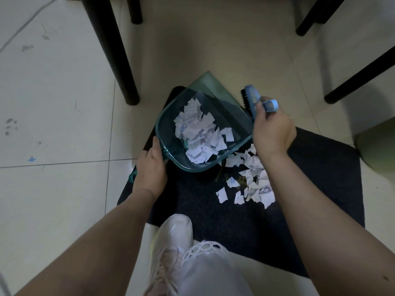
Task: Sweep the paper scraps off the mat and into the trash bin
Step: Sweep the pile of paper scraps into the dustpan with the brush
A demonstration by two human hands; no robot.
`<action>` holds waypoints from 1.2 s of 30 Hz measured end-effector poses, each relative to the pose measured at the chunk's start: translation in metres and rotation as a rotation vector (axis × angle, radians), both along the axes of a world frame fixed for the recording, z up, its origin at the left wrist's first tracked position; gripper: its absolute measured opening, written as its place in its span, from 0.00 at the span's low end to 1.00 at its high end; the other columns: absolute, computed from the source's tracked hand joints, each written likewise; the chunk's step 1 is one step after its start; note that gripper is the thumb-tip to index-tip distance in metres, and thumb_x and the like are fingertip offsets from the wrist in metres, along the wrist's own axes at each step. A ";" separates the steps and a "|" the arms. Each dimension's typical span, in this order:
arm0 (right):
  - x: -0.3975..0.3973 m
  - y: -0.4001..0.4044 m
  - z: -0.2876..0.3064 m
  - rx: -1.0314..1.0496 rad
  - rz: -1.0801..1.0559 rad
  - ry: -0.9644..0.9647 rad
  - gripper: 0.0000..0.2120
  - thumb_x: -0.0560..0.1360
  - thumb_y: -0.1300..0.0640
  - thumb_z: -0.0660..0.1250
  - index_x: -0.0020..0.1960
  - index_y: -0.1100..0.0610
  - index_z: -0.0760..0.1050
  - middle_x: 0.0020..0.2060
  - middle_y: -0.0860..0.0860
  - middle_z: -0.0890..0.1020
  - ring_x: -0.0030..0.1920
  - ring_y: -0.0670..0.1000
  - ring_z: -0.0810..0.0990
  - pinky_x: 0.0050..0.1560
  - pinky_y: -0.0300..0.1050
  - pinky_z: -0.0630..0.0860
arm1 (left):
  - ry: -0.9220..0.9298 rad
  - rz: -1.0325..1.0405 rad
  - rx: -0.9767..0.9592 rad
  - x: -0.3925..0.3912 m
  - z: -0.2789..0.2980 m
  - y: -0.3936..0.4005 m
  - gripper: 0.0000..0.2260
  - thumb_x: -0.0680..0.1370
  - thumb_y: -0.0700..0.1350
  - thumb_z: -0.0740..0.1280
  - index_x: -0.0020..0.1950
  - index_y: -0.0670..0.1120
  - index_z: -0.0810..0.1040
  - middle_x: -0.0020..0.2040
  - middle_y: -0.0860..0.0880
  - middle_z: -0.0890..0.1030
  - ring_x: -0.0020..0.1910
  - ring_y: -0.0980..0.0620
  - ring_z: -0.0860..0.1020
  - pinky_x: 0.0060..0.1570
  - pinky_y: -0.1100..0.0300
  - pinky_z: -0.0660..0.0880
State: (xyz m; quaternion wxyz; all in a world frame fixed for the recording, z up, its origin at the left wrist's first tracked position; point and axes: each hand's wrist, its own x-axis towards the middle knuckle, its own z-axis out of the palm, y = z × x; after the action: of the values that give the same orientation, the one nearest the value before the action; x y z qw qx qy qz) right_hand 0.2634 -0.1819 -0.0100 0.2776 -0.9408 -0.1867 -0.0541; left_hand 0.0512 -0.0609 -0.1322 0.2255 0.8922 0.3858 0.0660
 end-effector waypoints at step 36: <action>-0.031 -0.072 -0.085 0.251 -0.521 0.567 0.21 0.79 0.48 0.60 0.30 0.55 0.67 0.27 0.49 0.72 0.28 0.48 0.70 0.29 0.41 0.65 | 0.550 -0.289 0.312 -0.048 0.006 0.061 0.15 0.63 0.30 0.68 0.49 0.37 0.77 0.41 0.38 0.79 0.41 0.37 0.77 0.42 0.48 0.72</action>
State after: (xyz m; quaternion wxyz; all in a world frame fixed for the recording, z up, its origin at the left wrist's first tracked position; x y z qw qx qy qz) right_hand 0.2319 -0.2543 -0.0945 0.4076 -0.8932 0.1501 0.1165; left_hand 0.0035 0.0003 -0.1260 -0.0190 0.9457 0.2870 -0.1515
